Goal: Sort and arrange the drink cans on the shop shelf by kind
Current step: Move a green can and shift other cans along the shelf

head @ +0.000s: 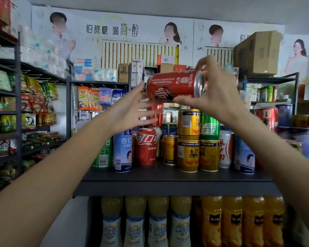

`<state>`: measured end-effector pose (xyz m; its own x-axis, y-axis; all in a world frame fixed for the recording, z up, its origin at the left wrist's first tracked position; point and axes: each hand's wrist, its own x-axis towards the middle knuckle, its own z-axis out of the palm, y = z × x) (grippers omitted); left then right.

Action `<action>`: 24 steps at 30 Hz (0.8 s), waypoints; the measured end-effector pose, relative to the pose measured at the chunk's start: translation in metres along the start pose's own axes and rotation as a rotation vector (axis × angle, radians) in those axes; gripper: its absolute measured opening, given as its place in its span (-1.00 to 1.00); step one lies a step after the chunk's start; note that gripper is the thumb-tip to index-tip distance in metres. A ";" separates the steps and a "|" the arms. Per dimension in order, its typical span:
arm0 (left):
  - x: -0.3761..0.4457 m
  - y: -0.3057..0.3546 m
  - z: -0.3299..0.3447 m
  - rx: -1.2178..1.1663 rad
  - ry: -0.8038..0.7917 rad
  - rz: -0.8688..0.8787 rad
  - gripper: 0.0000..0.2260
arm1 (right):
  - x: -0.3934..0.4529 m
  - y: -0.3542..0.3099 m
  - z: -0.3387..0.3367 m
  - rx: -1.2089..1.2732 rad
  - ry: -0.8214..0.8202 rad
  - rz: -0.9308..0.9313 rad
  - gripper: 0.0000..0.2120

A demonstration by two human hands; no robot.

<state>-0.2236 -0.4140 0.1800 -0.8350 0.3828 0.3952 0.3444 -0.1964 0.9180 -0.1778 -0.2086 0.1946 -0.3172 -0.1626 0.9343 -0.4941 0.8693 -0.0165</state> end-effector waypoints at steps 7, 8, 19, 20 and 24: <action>-0.010 0.002 0.012 0.338 0.140 0.097 -0.44 | -0.045 -0.019 0.050 -0.151 -0.095 0.039 -0.25; -0.010 0.002 0.012 0.476 0.138 0.102 -0.45 | -0.049 -0.019 0.056 -0.170 -0.138 0.032 -0.25; 0.022 -0.039 0.003 1.589 -0.033 -0.087 -0.46 | -0.062 0.025 0.048 -0.242 -0.196 0.054 -0.78; 0.023 -0.041 0.002 1.630 -0.036 -0.081 -0.44 | -0.062 0.028 0.048 -0.225 -0.170 0.068 -0.80; 0.029 -0.045 0.000 1.713 -0.055 -0.075 -0.36 | -0.062 0.035 0.052 -0.193 -0.106 0.080 -0.85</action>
<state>-0.2633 -0.3938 0.1497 -0.8676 0.3806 0.3200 0.3697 0.9241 -0.0967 -0.2179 -0.1920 0.1179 -0.4373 -0.1284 0.8901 -0.3028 0.9530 -0.0113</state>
